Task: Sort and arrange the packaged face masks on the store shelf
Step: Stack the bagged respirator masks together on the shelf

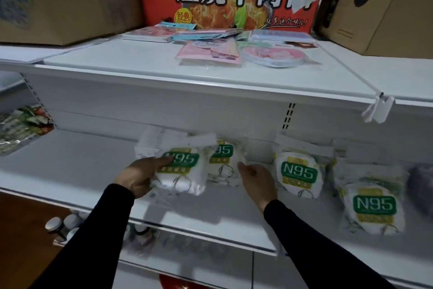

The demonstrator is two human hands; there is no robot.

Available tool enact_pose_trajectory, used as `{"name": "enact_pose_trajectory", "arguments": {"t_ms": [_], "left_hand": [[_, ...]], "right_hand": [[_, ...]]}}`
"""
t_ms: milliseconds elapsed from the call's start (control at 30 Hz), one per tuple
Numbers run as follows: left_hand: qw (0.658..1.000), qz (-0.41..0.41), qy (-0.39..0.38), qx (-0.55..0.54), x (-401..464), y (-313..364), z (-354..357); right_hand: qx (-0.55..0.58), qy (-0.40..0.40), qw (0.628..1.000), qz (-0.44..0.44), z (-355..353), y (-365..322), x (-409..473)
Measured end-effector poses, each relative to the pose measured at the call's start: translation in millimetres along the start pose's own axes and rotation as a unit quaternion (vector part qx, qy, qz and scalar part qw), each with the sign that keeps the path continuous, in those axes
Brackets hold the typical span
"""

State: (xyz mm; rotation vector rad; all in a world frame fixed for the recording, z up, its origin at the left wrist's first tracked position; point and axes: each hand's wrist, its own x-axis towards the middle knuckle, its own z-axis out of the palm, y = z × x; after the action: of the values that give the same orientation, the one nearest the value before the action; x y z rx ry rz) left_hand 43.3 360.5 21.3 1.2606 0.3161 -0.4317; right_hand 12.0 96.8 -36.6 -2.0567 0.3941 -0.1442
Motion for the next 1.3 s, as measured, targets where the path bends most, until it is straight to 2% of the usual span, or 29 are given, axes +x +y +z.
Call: {"name": "enact_pose_trajectory", "arguments": {"t_ms": [100, 233, 267, 400, 500, 567, 633, 700, 833, 900, 1000, 1133, 1233, 1300], "left_hand": [[0.996, 0.039, 0.011, -0.075, 22, -2, 11], [0.996, 0.035, 0.007, -0.08, 43, -17, 29], [0.997, 0.031, 0.002, -0.072, 46, -21, 32], [0.998, 0.027, -0.013, -0.061, 57, -35, 40], [0.997, 0.036, -0.023, -0.067, 60, -41, 44], [0.996, 0.049, -0.035, -0.066, 61, -42, 47], [0.994, 0.063, -0.062, -0.062, 58, -41, 54], [0.992, 0.072, -0.092, -0.05, 53, -40, 67], [0.989, 0.124, -0.081, 0.016, 49, -44, 100], [0.985, 0.15, -0.07, 0.048, 44, -52, 122], [0.976, 0.166, -0.1, 0.1, 37, -75, 159], [0.958, 0.158, -0.182, 0.157, 36, -113, 200], [0.958, 0.149, -0.163, 0.185, 41, -139, 214], [0.959, 0.152, -0.147, 0.188, 46, -150, 217]], "right_hand": [[0.001, -0.008, 1.0, 0.023, 15, -4, 30], [-0.115, -0.02, 0.993, -0.003, 32, 0, 52], [-0.11, -0.015, 0.994, -0.011, 33, 1, 53], [0.03, -0.009, 0.998, -0.045, 34, 6, 46], [0.159, -0.042, 0.986, -0.01, 26, 6, 37], [0.235, -0.091, 0.968, 0.008, 20, 12, 36], [0.285, -0.14, 0.948, 0.028, 11, 18, 30], [0.322, -0.153, 0.934, 0.024, -3, 15, 20], [0.37, -0.15, 0.915, 0.058, -44, 25, 3], [0.343, -0.118, 0.93, 0.064, -70, 38, -5], [0.196, -0.093, 0.976, 0.037, -104, 61, -16], [0.134, 0.003, 0.99, 0.048, -134, 88, -28], [0.028, 0.071, 0.996, 0.044, -134, 105, -30], [-0.022, 0.088, 0.995, 0.033, -129, 114, -28]]}}
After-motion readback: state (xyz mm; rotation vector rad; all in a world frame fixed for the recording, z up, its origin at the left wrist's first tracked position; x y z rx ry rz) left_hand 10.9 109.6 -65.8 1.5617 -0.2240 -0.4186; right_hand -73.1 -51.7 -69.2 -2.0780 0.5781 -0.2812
